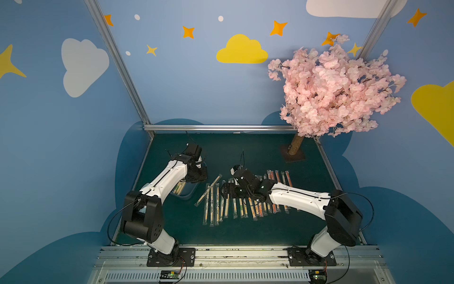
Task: Take the paired disposable chopsticks out of the storage box
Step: Pick up the paired disposable chopsticks from the center of the board.
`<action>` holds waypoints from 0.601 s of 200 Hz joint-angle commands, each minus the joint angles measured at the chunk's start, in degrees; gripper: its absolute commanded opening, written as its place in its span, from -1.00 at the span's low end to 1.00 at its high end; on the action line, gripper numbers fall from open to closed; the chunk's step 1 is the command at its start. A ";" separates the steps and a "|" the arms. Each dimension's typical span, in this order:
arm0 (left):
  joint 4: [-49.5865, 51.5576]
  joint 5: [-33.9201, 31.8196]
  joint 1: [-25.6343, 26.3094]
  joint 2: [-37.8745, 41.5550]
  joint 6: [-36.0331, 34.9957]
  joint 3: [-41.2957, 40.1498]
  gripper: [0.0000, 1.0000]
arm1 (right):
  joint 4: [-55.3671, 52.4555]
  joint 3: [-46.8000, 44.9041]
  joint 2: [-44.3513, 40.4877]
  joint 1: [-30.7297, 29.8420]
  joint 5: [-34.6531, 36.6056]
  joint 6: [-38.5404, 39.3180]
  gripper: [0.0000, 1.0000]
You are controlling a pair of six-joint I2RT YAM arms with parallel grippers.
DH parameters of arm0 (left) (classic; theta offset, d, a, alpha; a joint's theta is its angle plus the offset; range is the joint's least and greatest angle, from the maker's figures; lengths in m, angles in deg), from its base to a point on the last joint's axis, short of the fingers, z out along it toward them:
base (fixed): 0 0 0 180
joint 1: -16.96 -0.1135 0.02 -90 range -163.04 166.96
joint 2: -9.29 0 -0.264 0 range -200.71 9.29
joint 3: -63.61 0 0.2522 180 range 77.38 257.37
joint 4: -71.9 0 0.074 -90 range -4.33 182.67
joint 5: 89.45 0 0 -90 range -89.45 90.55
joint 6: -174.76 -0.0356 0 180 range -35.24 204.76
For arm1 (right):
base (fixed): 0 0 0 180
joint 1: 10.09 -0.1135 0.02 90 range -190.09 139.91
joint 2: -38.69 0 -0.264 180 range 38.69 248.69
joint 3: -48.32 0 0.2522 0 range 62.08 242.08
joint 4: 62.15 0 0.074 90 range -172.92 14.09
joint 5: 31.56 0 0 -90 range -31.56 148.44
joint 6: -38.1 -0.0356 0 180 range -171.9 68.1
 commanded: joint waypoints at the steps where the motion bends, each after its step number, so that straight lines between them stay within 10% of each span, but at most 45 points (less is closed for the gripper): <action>1: -0.78 0.48 0.74 -0.49 0.19 -0.27 -0.29 | 0.47 -0.02 -0.62 -0.14 0.33 -0.29 0.89; 120: -2.95 -4.83 7.27 -13.04 -0.58 1.51 -0.31 | 0.29 -0.60 -1.29 -0.01 0.90 -0.29 0.89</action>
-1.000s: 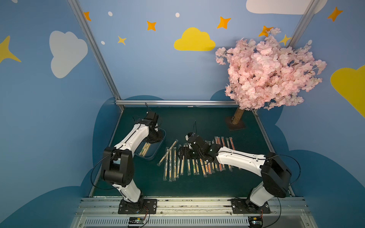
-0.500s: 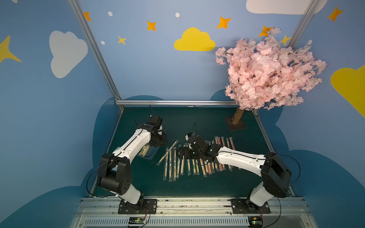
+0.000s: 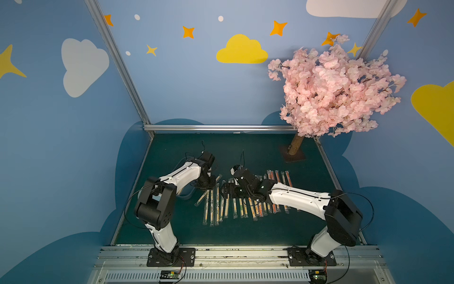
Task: Take the paired disposable chopsticks out of the storage box
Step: Pick up the paired disposable chopsticks from the center of the board.
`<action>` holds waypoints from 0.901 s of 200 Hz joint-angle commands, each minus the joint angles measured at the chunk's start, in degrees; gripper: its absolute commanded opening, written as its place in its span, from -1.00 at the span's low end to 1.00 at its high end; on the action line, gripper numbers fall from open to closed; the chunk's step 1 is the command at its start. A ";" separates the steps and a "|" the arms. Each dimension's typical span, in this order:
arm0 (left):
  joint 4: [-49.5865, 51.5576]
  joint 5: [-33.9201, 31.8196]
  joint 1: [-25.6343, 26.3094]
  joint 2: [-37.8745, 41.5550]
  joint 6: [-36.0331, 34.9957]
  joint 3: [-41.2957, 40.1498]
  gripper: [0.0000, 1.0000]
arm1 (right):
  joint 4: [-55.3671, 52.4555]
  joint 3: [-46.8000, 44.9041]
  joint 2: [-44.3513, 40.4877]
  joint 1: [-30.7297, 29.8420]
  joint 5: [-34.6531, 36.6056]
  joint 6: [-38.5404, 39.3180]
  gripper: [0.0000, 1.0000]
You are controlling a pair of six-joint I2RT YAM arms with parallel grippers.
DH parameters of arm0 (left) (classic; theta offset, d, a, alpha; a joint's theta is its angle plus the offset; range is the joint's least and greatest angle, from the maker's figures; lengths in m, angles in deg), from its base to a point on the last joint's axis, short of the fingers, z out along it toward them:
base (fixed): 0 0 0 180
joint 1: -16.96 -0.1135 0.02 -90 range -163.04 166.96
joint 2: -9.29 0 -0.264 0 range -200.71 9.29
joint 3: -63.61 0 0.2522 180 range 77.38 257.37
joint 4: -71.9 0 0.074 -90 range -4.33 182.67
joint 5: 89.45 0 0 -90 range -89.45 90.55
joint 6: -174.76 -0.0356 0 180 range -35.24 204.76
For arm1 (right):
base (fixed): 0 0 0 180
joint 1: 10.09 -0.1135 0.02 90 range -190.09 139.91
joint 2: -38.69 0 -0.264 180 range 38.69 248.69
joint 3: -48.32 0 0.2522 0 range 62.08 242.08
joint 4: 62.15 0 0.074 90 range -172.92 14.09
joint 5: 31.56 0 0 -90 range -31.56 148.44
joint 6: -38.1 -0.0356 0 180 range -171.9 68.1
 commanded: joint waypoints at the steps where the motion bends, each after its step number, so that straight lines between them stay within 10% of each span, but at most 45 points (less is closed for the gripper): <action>1: -0.61 -1.96 0.26 -2.45 -0.82 3.33 -0.31 | 0.31 -0.62 -1.31 -0.01 0.84 -0.21 0.89; 180: 2.00 -3.03 1.89 -20.32 -6.33 22.01 -0.29 | 0.39 -2.22 -3.08 0.34 1.47 -0.29 0.89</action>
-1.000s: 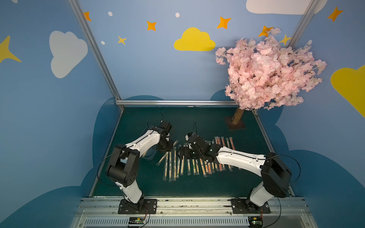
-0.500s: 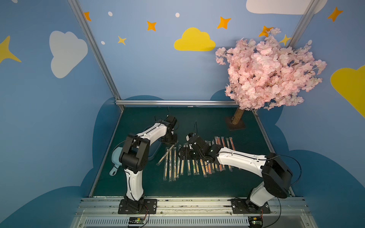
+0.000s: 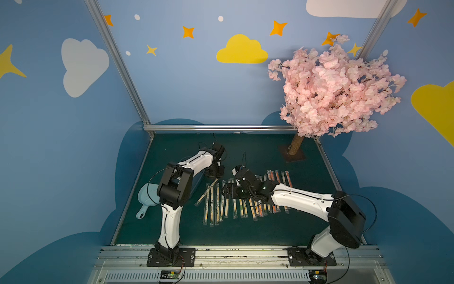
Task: Take the paired disposable chopsticks out of the storage box
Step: Pick up the paired disposable chopsticks from the center of the board.
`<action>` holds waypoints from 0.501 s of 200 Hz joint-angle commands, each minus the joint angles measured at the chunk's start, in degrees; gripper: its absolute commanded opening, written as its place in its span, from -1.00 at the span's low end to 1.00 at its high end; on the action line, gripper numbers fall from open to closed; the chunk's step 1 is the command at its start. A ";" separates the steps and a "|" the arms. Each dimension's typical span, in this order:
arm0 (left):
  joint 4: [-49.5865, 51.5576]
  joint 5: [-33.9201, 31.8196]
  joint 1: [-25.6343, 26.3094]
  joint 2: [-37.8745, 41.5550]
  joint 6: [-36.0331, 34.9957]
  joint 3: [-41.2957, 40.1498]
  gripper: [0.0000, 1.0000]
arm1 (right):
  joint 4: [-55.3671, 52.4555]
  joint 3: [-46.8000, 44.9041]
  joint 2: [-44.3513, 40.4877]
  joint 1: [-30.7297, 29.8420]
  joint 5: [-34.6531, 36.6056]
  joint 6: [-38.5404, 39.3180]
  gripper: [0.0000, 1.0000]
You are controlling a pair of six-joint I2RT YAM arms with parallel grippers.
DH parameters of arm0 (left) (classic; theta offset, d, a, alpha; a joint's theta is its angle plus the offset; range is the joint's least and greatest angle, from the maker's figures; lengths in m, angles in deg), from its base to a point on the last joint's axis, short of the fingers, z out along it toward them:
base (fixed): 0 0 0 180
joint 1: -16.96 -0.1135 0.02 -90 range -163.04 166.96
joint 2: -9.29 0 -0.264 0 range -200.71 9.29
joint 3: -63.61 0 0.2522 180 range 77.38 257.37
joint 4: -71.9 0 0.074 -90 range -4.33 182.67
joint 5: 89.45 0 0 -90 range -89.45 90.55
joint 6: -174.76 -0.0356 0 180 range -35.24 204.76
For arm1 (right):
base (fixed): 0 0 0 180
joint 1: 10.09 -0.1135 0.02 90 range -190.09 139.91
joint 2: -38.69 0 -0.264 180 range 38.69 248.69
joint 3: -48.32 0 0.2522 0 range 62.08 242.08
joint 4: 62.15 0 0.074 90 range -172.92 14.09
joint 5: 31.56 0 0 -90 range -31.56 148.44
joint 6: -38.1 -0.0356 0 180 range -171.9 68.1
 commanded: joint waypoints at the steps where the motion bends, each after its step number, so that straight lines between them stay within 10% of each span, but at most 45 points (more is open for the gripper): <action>1: 1.34 -0.11 0.27 -1.65 -0.86 1.10 -0.28 | 0.39 -0.67 -1.34 0.28 0.50 -0.29 0.89; 100: 2.69 -2.71 0.31 -4.34 -0.96 3.42 -0.79 | 0.48 -1.02 -1.59 0.26 0.54 -0.47 0.89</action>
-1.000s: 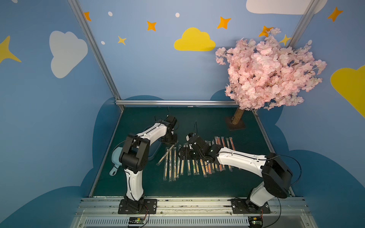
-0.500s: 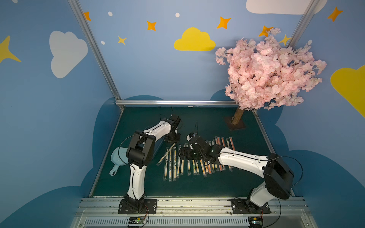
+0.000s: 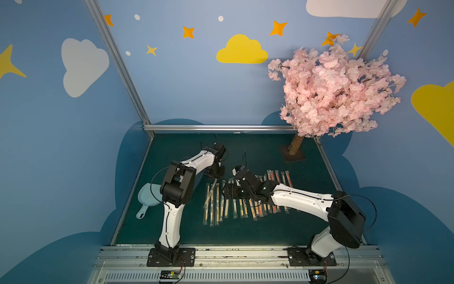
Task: Take the paired disposable chopsticks out of the storage box
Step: Pick up the paired disposable chopsticks from the center of the board, then place the paired disposable chopsticks at the center of the board.
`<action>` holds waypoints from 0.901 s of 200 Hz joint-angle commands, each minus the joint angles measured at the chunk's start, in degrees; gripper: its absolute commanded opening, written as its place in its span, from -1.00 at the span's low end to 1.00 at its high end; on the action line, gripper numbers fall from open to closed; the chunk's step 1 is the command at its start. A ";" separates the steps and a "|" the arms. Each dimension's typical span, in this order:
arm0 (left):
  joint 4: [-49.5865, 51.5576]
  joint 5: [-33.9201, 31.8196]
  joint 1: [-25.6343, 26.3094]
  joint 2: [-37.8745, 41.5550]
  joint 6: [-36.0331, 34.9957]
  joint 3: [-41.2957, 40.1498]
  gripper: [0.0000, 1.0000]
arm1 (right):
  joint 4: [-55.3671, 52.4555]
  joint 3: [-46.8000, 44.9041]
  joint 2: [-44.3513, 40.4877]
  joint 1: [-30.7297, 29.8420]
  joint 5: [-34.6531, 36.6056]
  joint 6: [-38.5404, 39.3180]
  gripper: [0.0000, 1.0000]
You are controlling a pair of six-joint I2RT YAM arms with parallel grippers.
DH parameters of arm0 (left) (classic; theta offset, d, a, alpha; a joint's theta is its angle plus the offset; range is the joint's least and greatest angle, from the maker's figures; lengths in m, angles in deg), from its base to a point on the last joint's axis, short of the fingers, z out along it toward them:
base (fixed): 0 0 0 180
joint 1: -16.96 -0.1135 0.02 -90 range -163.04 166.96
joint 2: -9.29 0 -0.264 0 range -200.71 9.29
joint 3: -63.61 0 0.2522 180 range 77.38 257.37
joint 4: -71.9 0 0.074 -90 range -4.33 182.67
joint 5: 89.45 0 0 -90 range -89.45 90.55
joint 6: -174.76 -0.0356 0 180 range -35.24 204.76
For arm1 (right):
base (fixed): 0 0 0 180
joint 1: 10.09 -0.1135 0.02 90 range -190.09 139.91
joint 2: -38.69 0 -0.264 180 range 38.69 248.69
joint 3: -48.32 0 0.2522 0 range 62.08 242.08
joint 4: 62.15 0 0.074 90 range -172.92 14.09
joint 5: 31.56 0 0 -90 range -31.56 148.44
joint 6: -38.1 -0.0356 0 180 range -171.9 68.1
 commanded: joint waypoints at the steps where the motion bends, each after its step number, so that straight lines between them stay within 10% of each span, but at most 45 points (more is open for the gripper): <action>1: 1.06 -0.74 0.04 -1.50 -0.44 0.75 -0.80 | 0.46 -0.81 -1.58 0.27 0.52 -0.38 0.89; 180: -1.59 4.72 -1.29 17.33 6.75 -14.96 -0.94 | 0.51 0.24 -0.34 0.36 -0.45 0.06 0.89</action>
